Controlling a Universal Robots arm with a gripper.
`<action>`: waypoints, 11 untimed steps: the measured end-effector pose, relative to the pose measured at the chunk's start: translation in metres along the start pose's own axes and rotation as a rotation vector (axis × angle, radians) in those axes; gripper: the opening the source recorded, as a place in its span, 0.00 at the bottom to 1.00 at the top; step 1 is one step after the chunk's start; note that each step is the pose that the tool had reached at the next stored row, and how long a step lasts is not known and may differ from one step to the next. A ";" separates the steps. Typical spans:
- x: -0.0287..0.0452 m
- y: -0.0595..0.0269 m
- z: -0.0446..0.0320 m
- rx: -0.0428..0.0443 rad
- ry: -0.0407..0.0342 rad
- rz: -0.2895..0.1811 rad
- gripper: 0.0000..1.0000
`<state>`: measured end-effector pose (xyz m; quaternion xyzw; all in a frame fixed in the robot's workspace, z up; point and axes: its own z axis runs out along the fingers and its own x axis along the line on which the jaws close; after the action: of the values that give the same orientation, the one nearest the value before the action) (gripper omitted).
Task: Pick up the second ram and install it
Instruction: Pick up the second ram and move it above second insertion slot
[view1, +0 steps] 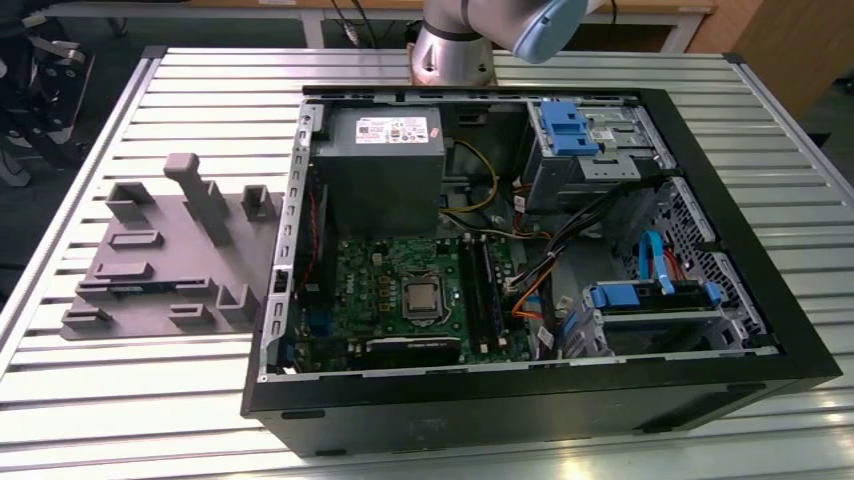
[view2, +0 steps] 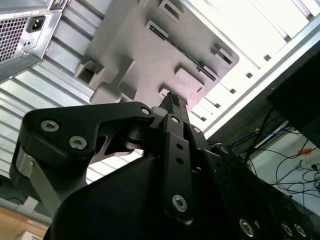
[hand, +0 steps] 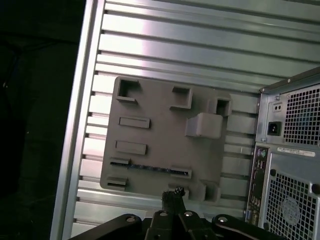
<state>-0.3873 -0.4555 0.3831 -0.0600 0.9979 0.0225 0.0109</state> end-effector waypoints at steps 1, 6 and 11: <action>0.0001 0.0000 0.0000 -0.0001 0.0005 -0.010 0.11; 0.0002 -0.0003 0.0005 -0.0003 0.0028 -0.061 0.11; 0.0004 -0.0005 0.0009 -0.0005 0.0052 -0.114 0.11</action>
<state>-0.3876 -0.4559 0.3822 -0.1166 0.9929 0.0220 0.0095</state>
